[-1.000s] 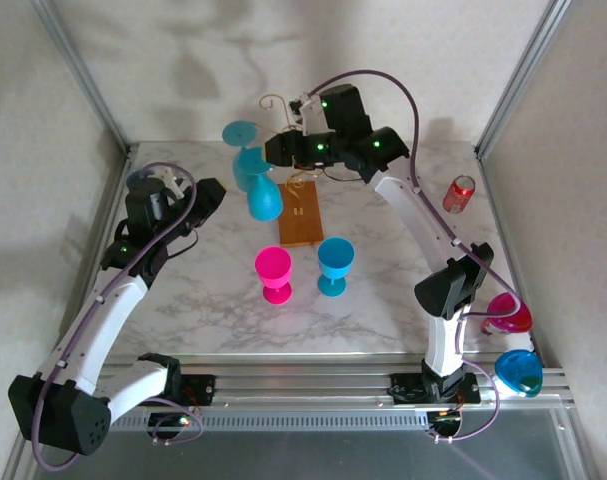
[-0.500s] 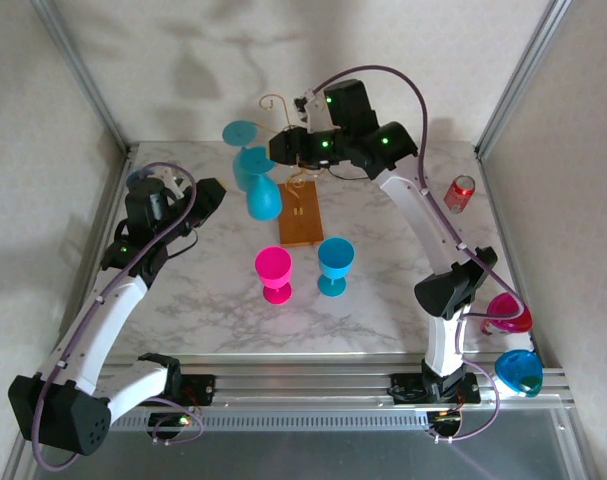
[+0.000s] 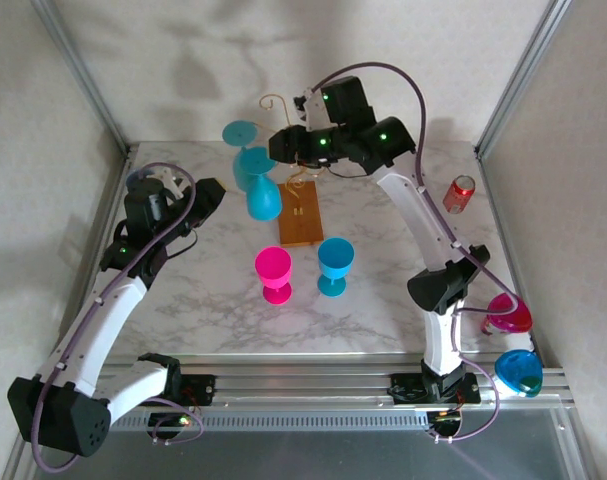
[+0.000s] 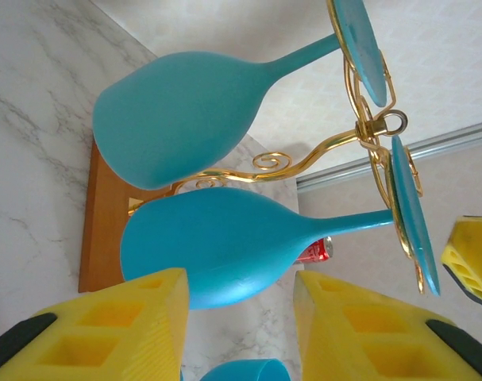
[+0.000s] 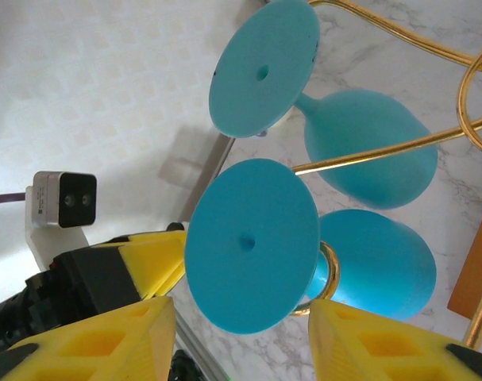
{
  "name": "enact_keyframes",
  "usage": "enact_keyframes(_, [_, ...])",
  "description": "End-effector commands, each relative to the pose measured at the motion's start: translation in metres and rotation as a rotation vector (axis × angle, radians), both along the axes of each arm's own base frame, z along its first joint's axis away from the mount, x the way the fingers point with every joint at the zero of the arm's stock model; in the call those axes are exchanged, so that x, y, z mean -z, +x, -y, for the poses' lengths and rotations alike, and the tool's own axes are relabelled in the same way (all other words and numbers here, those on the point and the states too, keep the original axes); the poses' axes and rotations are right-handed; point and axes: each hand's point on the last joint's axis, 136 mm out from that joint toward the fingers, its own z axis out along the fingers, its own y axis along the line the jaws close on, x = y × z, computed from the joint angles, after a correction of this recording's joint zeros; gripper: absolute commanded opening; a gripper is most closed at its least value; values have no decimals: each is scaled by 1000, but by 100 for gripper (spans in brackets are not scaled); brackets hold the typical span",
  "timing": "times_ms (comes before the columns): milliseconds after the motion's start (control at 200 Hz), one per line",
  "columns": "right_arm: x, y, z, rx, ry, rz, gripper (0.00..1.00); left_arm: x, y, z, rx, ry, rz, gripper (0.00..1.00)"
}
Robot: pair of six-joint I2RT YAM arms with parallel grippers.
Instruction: Take the wine glass off the wine glass rack
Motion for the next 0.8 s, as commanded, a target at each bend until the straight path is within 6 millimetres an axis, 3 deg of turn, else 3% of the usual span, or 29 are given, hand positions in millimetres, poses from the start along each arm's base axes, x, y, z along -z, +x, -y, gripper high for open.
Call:
enact_keyframes(0, [7, 0, -6, -7, -10, -26, 48, -14, -3, -4, -5, 11, 49, 39])
enact_keyframes(796, [9, 1, -13, -15, -9, -37, 48, -15, -5, -8, -13, 16, 49, 39])
